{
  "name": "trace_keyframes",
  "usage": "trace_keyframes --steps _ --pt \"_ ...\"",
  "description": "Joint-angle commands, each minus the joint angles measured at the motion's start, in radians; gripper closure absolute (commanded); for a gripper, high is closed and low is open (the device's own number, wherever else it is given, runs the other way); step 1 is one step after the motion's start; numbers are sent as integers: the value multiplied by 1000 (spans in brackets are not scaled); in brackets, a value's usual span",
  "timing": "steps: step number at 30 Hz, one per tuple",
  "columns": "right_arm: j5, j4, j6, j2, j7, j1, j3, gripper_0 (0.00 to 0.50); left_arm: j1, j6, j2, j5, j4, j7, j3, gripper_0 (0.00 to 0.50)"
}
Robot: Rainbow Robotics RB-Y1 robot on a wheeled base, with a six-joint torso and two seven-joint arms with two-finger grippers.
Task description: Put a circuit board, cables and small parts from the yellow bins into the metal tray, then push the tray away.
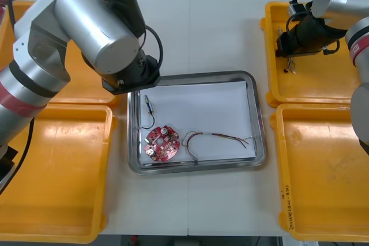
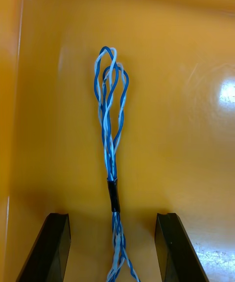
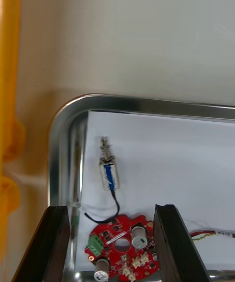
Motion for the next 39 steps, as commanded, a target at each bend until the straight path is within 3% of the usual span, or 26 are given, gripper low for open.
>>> trace_keyframes --steps 1,8,16,17,18,19,20,31,35,39 --pt "-11 5 -10 17 -46 -43 0 0 -28 69 59 52 -33 -101 117 0" --pt "-8 5 -10 16 -45 -29 14 0 -70 134 113 129 15 -231 222 0" --pt "-8 5 -17 16 -41 -17 27 0 -114 100 148 135 151 -369 275 0" --pt "-8 5 -17 16 -43 -17 26 153 -117 97 148 135 160 -375 277 0" --pt "-10 5 -19 16 -45 -15 27 370 -130 75 151 127 202 -406 280 0" --pt "-10 5 -19 17 -45 -15 26 453 -134 69 153 124 214 -414 280 0" --pt "-11 5 -19 17 -46 -15 27 500 -143 55 153 118 240 -432 284 0" --pt "-5 1 7 5 -38 -18 26 500 -211 -118 156 87 487 -582 321 0" --pt "10 -56 98 -19 -34 -18 26 500 -229 -181 157 96 561 -595 321 0" --pt "33 -174 265 -45 -34 -18 20 500 -240 -239 156 99 633 -615 320 0"
